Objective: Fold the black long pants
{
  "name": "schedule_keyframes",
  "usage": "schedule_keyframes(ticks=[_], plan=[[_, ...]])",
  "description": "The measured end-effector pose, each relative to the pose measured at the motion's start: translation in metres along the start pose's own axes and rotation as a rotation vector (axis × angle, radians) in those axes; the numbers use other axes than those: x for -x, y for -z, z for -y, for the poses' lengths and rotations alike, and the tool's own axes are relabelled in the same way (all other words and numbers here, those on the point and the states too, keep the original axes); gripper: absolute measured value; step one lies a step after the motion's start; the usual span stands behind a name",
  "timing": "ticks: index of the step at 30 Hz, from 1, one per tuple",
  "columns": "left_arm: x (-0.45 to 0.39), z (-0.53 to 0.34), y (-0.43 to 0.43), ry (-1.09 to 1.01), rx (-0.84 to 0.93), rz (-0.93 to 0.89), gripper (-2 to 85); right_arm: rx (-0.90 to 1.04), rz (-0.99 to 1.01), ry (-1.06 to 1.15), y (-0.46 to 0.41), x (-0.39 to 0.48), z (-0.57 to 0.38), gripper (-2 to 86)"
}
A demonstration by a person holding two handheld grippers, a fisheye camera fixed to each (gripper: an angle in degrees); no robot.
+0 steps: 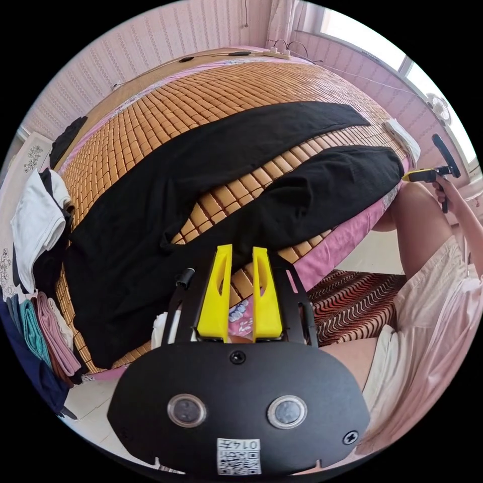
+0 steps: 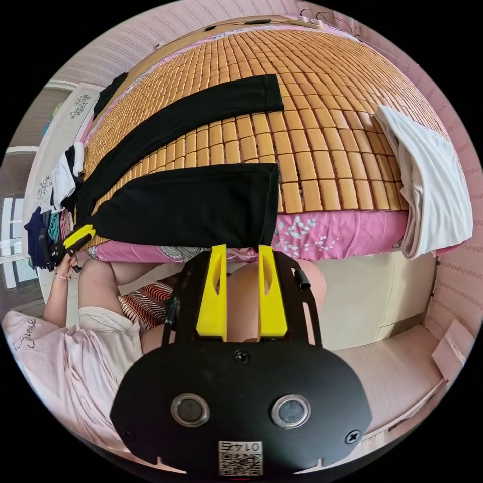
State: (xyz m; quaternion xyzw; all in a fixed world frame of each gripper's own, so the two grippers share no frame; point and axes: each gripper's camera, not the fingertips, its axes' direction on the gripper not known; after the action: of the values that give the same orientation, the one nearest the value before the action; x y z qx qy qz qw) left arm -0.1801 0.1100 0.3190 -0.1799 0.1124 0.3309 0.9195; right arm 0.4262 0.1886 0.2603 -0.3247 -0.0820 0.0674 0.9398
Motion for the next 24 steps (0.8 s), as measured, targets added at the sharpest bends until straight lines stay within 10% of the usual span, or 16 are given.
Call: schedule_keyframes(ticks=[14,24], plan=[[0.028,-0.032,0.074,0.026,-0.194,-0.027,3.5,-0.338,0.261,0.036,0.150,-0.024,-0.044,0.3],[0.037,-0.030,0.069,0.106,-0.155,0.036,4.9,-0.209,-0.117,0.004,0.043,-0.012,0.060,0.7]])
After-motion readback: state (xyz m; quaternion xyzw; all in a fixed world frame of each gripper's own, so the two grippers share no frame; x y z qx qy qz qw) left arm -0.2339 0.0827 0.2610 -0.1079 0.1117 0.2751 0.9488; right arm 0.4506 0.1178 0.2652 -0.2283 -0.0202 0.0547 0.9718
